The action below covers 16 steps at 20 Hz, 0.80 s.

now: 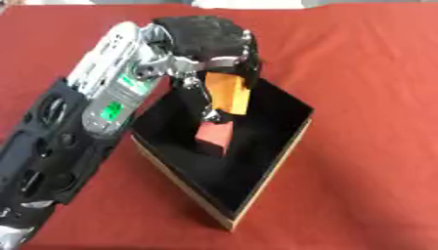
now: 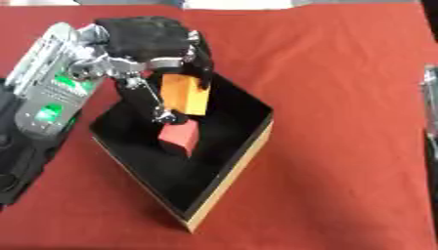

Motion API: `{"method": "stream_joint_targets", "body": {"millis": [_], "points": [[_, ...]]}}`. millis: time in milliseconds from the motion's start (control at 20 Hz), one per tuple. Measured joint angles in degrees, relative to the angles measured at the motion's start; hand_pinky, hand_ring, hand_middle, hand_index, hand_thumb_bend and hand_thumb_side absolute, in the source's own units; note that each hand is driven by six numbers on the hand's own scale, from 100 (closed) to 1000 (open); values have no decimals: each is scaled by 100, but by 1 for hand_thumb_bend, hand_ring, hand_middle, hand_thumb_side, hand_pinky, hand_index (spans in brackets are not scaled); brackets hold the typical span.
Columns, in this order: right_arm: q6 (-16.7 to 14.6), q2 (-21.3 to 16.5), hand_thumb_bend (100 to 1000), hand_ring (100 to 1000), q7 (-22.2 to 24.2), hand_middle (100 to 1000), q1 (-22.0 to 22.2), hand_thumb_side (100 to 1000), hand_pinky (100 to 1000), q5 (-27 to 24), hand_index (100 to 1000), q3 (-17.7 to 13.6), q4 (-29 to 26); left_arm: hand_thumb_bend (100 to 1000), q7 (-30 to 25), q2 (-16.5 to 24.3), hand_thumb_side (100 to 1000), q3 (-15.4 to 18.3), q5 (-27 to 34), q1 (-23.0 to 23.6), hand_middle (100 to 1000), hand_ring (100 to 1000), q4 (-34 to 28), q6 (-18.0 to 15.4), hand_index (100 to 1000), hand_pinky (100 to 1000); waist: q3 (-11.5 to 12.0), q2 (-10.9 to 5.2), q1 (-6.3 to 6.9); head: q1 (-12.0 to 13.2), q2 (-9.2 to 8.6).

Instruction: Pick up objects on the table and place them in the box.

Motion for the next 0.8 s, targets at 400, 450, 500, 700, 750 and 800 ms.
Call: {"method": "stream_joint_targets", "body": {"millis": [400, 450, 500, 700, 750, 800], "points": [[7, 0, 100, 698, -6, 626, 0, 687, 819, -14, 812, 0, 0, 627, 23, -3, 552, -31, -235, 84, 902, 878, 102, -418, 982, 812, 0, 10, -12, -43, 0], [7, 0, 100, 698, -6, 626, 0, 687, 819, -14, 812, 0, 0, 629, 22, -3, 565, -28, -235, 89, 907, 882, 102, -452, 985, 816, -4, 10, -14, -46, 0], [7, 0, 100, 698, -6, 626, 0, 687, 819, -14, 812, 0, 0, 631, 23, -2, 577, -20, -236, 97, 911, 886, 102, -480, 987, 818, -9, 10, -15, -50, 0], [9, 0, 100, 698, -6, 626, 0, 686, 819, -14, 812, 0, 0, 543, 126, 1, 471, 79, -245, 135, 860, 829, 56, -514, 956, 754, -13, 8, -18, -78, 0], [10, 0, 100, 698, -7, 626, 1, 686, 819, -14, 812, 0, 0, 520, 185, 2, 469, 126, -246, 140, 852, 821, 2, -492, 951, 746, -11, 7, -18, -87, 0], [11, 0, 100, 699, -8, 626, 1, 686, 819, -14, 812, -1, 0, 412, 256, 4, 426, 177, -242, 150, 827, 785, -68, -459, 933, 707, -7, 5, -18, -92, 0]]}}
